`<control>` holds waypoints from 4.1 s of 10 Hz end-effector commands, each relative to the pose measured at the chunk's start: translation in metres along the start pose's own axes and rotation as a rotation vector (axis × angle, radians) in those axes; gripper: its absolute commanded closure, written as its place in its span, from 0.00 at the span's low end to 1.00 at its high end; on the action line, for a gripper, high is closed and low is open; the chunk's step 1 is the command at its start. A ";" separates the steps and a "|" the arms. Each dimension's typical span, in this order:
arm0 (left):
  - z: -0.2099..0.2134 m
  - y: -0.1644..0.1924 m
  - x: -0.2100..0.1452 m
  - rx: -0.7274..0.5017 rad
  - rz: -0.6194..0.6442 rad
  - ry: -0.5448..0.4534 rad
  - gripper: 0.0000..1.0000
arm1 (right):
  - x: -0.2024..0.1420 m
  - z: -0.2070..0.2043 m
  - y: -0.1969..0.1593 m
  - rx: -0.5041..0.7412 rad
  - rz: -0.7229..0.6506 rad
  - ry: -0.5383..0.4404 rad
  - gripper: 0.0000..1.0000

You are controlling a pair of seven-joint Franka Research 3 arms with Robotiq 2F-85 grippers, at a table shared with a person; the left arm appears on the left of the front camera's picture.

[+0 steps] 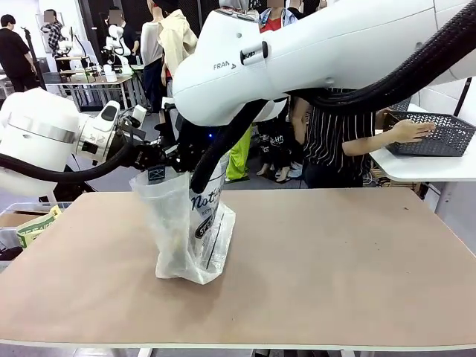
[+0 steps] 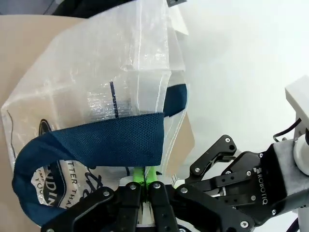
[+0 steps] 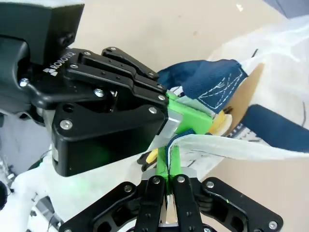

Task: Transfer purchased items from the store into the shopping bag.
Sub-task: Move the Reusable shopping bag to the right side of the table.

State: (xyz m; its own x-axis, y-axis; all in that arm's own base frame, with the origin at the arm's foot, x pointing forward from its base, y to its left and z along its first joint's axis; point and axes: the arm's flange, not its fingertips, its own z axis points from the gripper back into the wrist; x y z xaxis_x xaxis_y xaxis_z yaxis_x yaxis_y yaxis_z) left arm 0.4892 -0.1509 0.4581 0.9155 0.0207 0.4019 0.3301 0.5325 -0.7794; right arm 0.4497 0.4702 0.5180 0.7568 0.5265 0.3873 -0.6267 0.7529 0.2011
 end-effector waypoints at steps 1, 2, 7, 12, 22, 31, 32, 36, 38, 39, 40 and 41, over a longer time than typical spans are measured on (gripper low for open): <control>-0.001 -0.005 -0.005 -0.076 -0.027 -0.001 0.70 | 0.012 -0.003 0.002 0.021 0.009 0.004 1.00; 0.001 -0.005 -0.006 -0.097 -0.027 -0.002 0.55 | 0.012 -0.004 0.002 0.010 -0.009 -0.001 1.00; -0.002 0.001 0.001 -0.184 -0.051 0.095 0.55 | 0.013 -0.002 0.001 0.050 0.011 -0.042 1.00; -0.010 -0.001 0.007 -0.209 -0.097 0.160 0.55 | 0.027 0.000 0.013 0.095 0.088 -0.095 1.00; -0.025 -0.006 0.006 -0.056 -0.147 0.194 0.55 | 0.032 0.010 0.018 0.127 0.157 -0.132 1.00; -0.030 -0.003 0.008 0.017 -0.112 0.186 1.00 | 0.027 0.010 0.019 0.096 0.108 -0.138 1.00; -0.029 -0.002 0.009 0.013 -0.105 0.187 1.00 | 0.026 0.010 0.019 0.096 0.103 -0.143 1.00; -0.028 -0.001 0.008 0.000 -0.104 0.185 1.00 | 0.028 0.009 0.019 0.037 0.062 -0.154 0.72; -0.027 0.000 0.008 0.007 -0.102 0.174 1.00 | 0.027 0.009 0.019 0.027 0.050 -0.156 0.33; -0.026 0.000 0.008 0.006 -0.101 0.170 1.00 | 0.026 0.010 0.020 0.025 0.045 -0.151 0.14; -0.026 0.000 0.007 0.002 -0.098 0.165 1.00 | 0.024 0.010 0.019 0.016 0.037 -0.144 0.00; -0.023 0.001 0.007 0.003 -0.096 0.156 1.00 | 0.022 0.010 0.020 0.008 0.020 -0.142 0.00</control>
State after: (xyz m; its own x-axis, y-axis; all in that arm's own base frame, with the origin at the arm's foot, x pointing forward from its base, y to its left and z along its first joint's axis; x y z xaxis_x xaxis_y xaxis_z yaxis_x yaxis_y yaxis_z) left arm 0.5144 -0.1652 0.4609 0.9022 -0.1305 0.4110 0.4132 0.5347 -0.7372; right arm 0.4355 0.5044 0.5299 0.7181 0.5297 0.4514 -0.6705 0.7004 0.2447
